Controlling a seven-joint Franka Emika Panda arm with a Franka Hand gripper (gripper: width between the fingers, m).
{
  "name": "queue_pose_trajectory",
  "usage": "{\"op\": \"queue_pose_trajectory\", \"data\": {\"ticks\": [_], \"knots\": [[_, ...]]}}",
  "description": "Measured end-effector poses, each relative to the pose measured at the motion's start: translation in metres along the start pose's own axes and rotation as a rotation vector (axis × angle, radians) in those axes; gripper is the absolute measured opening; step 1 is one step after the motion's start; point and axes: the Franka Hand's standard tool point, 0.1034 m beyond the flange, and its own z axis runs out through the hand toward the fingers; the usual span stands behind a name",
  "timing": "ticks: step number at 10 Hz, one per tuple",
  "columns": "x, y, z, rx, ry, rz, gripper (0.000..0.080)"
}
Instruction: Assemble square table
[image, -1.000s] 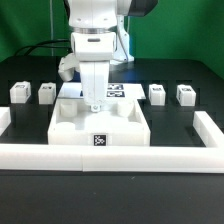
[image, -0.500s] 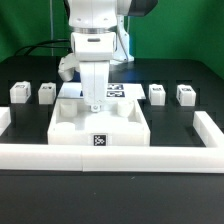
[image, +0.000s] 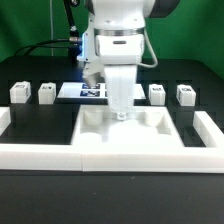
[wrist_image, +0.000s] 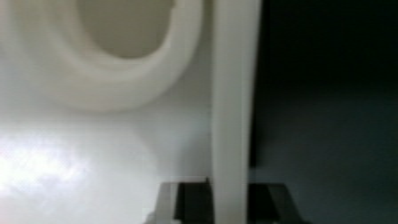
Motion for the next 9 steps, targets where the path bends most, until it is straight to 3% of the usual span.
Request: {"op": "queue_pose_trajectory", "data": {"ticks": [5,9], "knots": [[0.038,0.000,0.003,-0.002,0.020,-0.040,0.0054],[0.041,0.000,0.003,0.003,0.022,-0.033,0.0054]]}}
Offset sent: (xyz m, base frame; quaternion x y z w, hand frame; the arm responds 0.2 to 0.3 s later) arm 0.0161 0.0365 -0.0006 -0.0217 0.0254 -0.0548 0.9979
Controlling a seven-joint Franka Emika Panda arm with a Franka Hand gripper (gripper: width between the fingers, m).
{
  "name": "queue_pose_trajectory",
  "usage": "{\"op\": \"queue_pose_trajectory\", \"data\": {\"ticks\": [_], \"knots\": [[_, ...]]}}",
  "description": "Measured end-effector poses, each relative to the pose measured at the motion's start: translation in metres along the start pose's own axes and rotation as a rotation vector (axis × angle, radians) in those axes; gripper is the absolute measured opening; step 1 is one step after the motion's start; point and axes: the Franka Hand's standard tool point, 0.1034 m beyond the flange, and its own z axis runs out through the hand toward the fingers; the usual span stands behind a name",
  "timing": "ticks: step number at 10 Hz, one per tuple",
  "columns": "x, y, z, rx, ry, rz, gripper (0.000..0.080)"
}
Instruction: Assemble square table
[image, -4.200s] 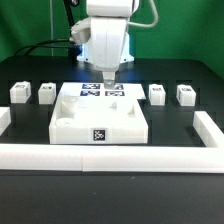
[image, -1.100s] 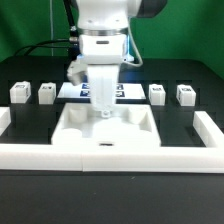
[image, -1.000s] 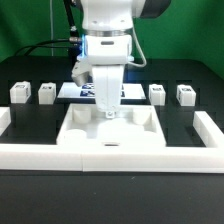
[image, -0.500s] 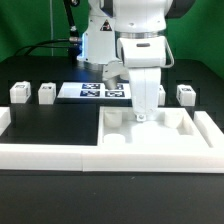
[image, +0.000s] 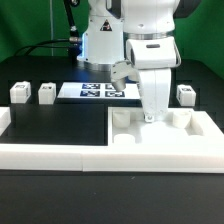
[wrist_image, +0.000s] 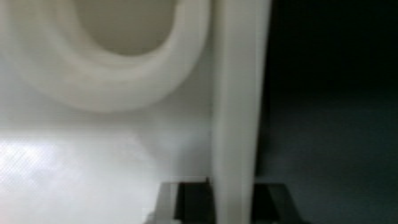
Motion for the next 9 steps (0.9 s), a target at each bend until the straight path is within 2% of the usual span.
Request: {"op": "queue_pose_trajectory", "data": {"ticks": [2,3,4,5,6,7,9], "knots": [[-0.0006,-0.0002,0.0003,0.000,0.000,0.001,0.0058],[-0.0008,-0.0002,0.0004,0.001,0.000,0.001,0.0228],[-0.0011,-0.0002,0.0004,0.001,0.000,0.002,0.0443],[-0.0013,-0.0002,0.0004,0.001,-0.001,0.002,0.0443],[-0.0016,-0.0002,0.0004,0.001,-0.001,0.003,0.0571],[-0.0017,-0.0002,0.0004,0.001,-0.001,0.003,0.0625],[-0.0021,-0.0001,0.0004,0.001,-0.001,0.004,0.0645]]}}
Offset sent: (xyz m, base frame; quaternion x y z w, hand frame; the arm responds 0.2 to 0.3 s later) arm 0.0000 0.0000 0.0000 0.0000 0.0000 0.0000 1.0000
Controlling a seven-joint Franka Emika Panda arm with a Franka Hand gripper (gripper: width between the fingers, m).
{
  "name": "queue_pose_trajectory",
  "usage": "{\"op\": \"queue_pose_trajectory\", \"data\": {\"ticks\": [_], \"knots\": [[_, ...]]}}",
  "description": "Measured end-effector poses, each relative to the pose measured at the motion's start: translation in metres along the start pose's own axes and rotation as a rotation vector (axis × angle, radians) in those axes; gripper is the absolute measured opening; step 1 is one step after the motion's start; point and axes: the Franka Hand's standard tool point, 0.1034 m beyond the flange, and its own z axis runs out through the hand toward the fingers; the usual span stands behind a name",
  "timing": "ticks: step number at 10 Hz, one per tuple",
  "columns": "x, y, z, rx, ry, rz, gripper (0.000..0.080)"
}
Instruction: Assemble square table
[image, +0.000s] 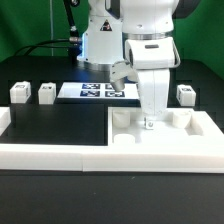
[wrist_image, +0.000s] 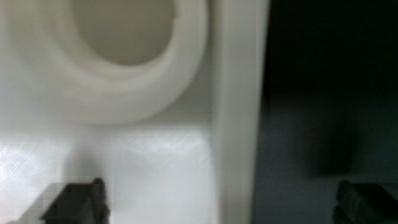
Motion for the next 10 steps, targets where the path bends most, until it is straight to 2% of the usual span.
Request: {"op": "queue_pose_trajectory", "data": {"ticks": [6,8,10], "knots": [[-0.001,0.000,0.000,-0.001,0.000,0.005,0.0649],[0.007,-0.004,-0.017,-0.019,-0.006,0.115,0.0649],[0.025,-0.013,-0.033,-0.036,-0.012,0.184,0.0649]]}}
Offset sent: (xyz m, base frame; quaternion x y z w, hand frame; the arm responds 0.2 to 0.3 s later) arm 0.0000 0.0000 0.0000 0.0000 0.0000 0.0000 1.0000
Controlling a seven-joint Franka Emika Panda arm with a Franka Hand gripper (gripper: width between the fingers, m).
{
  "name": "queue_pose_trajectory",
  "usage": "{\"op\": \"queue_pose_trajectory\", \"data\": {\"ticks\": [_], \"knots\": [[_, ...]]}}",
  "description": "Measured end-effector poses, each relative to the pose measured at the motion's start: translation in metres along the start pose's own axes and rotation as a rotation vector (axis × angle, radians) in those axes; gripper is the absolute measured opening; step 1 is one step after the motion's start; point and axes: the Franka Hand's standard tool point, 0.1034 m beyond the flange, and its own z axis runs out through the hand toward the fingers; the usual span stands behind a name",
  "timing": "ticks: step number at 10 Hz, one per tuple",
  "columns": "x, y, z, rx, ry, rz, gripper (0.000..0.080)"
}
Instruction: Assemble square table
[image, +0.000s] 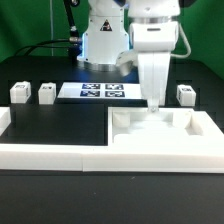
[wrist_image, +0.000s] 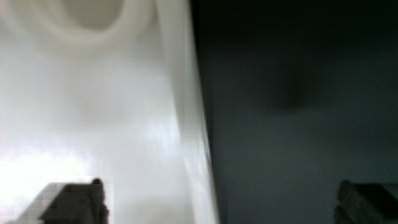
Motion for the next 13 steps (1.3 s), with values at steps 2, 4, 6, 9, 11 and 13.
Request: {"op": "queue_pose_trajectory", "data": {"ticks": [2,4,6,9,11,13], "knots": [[0.030,-0.011,-0.006,-0.007,0.008,0.287,0.0649],[0.051,-0.013,-0.013,-0.015,0.015,0.470,0.0649],[0.055,-0.013,-0.011,-0.022,0.028,0.609,0.0649],[0.057,-0.015,-0.011,-0.014,0.034,0.813,0.0649],[0.072,-0.036,-0.013,0.007,0.009,1.068,0.0649],[0.075,-0.043,-0.011,0.025,0.006,1.217,0.0649]]}}
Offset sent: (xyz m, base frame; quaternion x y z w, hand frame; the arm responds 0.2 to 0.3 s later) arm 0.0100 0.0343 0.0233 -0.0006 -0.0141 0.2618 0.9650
